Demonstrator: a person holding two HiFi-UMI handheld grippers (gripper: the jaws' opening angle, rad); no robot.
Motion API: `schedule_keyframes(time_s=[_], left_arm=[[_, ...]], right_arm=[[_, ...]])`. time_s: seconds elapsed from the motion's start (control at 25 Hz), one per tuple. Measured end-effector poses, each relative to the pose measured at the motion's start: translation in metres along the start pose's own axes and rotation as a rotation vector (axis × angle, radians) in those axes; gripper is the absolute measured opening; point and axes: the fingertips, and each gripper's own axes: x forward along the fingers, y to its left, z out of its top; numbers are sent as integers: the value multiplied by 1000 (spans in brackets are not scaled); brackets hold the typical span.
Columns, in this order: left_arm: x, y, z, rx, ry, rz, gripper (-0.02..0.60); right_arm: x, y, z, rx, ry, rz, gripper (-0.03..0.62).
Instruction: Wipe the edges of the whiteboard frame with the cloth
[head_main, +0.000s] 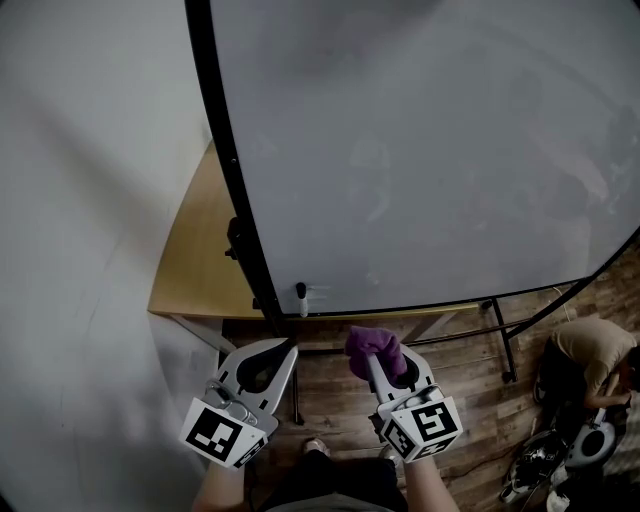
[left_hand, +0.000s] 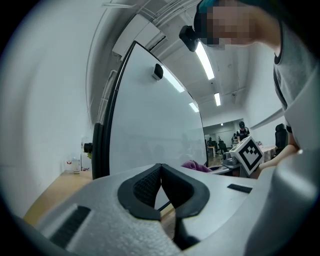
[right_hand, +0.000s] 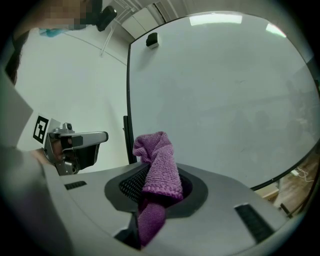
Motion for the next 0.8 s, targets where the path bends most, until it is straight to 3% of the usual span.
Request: schedule_keyframes(time_s=[0.8], left_arm=[[-15,21,-56,-93,87,19,17]], right_arm=[[72,29,-84,22,147,49,78]])
